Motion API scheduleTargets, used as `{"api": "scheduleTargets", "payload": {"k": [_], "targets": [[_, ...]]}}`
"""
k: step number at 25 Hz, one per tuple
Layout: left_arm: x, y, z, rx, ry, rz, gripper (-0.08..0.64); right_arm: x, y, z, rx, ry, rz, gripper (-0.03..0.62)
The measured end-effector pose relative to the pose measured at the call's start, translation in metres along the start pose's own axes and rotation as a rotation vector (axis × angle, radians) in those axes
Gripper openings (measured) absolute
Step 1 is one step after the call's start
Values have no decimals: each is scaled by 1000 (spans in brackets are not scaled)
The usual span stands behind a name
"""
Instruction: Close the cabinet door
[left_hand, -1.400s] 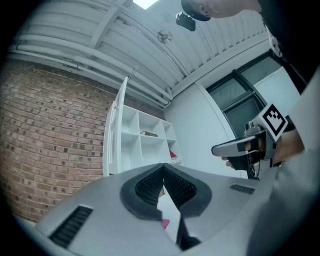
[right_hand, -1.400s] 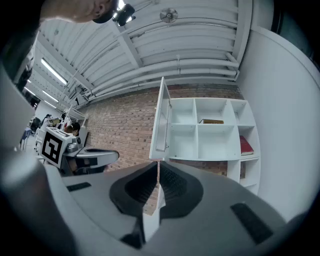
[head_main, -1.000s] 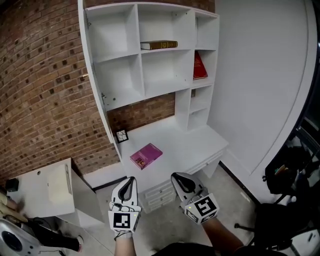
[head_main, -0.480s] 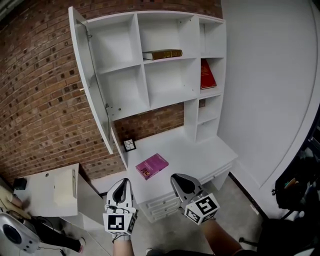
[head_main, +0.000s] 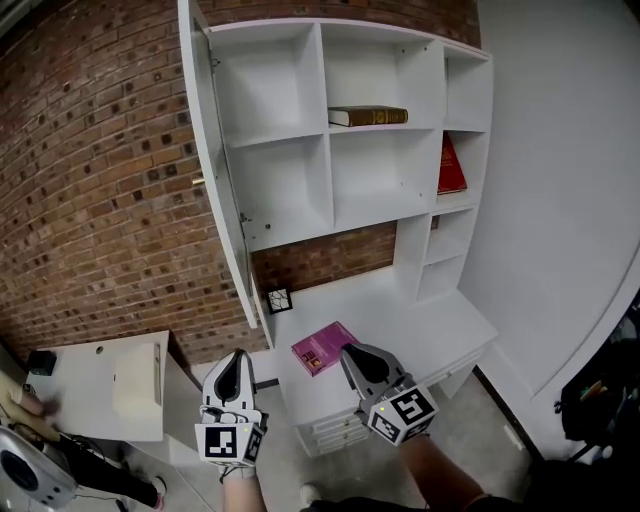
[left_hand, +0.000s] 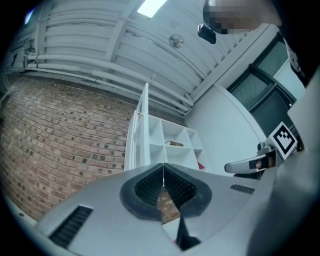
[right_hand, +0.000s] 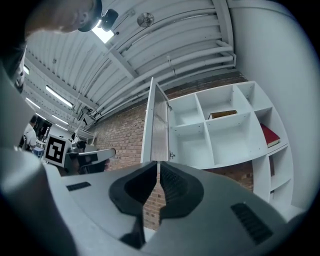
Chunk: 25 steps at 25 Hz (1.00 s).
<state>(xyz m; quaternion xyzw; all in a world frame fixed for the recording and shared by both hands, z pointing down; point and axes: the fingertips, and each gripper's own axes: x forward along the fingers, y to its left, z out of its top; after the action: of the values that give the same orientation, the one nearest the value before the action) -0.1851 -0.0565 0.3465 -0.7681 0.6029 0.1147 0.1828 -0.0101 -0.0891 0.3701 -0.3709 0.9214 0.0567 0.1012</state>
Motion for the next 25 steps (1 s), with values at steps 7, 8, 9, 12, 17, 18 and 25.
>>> {"api": "scheduleTargets", "payload": {"k": [7, 8, 9, 12, 17, 18, 25], "targets": [[45, 68, 15, -36, -101, -2, 11, 79, -3, 1, -37, -25, -13, 29], [53, 77, 19, -41, -121, -9, 11, 89, -4, 1, -40, -30, -17, 28], [61, 84, 23, -46, -142, -18, 11, 99, -5, 1, -42, -37, -21, 29], [84, 101, 43, -54, -213, -56, 11, 121, -7, 3, -39, -50, -40, 28], [119, 116, 80, -48, -328, -136, 11, 141, -14, -7, -40, -58, -101, 29], [125, 118, 87, -46, -350, -153, 11, 143, -15, -8, -40, -58, -112, 28], [158, 116, 139, -79, -482, -246, 22, 135, -33, -14, -47, -42, -195, 28]]}}
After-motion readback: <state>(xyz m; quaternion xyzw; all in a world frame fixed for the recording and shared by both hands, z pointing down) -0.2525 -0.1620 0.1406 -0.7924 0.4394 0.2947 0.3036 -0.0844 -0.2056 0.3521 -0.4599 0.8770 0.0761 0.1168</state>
